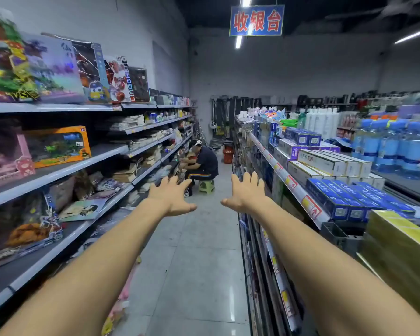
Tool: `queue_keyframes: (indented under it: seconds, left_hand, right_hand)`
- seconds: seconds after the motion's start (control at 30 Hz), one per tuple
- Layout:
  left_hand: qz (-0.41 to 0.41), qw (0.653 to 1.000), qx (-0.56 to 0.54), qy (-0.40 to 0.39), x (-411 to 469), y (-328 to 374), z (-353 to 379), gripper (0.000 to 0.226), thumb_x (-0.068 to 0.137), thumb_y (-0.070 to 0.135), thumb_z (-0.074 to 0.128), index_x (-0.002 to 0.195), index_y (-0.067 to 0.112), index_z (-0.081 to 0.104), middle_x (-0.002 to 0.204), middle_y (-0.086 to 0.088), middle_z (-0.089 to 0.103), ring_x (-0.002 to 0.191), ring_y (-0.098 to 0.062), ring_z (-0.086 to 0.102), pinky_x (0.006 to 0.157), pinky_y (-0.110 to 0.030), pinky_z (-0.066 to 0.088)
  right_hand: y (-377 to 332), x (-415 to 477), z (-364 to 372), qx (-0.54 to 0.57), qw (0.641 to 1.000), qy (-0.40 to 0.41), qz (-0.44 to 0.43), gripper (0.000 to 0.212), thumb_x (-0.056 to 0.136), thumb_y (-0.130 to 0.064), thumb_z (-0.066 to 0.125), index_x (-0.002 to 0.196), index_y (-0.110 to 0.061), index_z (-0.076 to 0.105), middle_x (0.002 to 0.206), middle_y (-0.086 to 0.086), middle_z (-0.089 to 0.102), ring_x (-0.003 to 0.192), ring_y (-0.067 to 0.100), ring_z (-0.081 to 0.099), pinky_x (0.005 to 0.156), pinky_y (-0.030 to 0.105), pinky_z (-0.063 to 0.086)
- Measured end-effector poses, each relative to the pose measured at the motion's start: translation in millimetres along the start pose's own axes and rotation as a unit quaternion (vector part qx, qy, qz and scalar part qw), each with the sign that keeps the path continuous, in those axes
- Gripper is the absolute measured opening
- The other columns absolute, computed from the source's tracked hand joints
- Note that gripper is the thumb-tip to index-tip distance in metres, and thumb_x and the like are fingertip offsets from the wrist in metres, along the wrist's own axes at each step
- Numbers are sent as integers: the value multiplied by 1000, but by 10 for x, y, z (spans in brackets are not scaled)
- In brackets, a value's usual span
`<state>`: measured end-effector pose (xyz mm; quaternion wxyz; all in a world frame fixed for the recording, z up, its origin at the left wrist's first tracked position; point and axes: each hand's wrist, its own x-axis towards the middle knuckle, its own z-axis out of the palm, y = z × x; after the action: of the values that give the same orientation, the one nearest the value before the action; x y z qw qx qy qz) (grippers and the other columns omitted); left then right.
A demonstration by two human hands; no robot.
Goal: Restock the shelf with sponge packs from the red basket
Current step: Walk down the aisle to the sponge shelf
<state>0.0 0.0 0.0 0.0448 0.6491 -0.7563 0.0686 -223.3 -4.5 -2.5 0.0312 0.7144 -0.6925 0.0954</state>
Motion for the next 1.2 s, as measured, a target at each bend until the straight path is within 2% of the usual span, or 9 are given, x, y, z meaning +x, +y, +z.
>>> queue_keyframes:
  seconds: [0.33, 0.5, 0.67, 0.87, 1.2]
  left_hand:
    - [17, 999, 28, 22, 1556, -426, 670, 89, 83, 71, 52, 159, 38, 19, 165, -12, 25, 150, -35, 25, 117, -58, 31]
    - [31, 999, 33, 22, 2679, -829, 941, 98, 76, 80, 44, 160, 38, 17, 163, -11, 28, 150, -34, 27, 116, -60, 31]
    - [33, 999, 24, 5, 3710, -1265, 1109, 103, 71, 85, 40, 160, 41, 12, 167, -8, 20, 153, -33, 20, 116, -63, 29]
    - [55, 998, 5, 19, 4627, -1562, 1380, 94, 81, 78, 48, 160, 40, 14, 169, -8, 15, 155, -33, 15, 120, -58, 25]
    - [84, 996, 5, 34, 6545, -1756, 1978, 88, 85, 76, 48, 160, 38, 19, 166, -8, 24, 152, -30, 23, 117, -53, 31]
  right_hand:
    - [-103, 1500, 727, 14, 999, 27, -25, 97, 87, -71, 54, 161, -22, 16, 166, 22, 16, 155, 45, 6, 124, 58, 12]
    - [-274, 2592, 998, 27, 999, 19, -30, 100, 85, -77, 51, 162, -25, 15, 168, 21, 15, 156, 42, 5, 124, 57, 12]
    - [-376, 3551, 1181, 36, 999, 14, -26, 103, 82, -82, 48, 162, -28, 15, 169, 18, 13, 156, 39, 3, 124, 56, 11]
    - [-299, 4425, 1394, 48, 999, 0, -11, 103, 84, -84, 48, 163, -29, 13, 171, 16, 6, 158, 36, -1, 125, 54, 8]
    - [42, 6334, 1988, 51, 998, -26, -12, 101, 86, -79, 51, 164, -28, 14, 170, 18, 6, 158, 36, -2, 126, 54, 6]
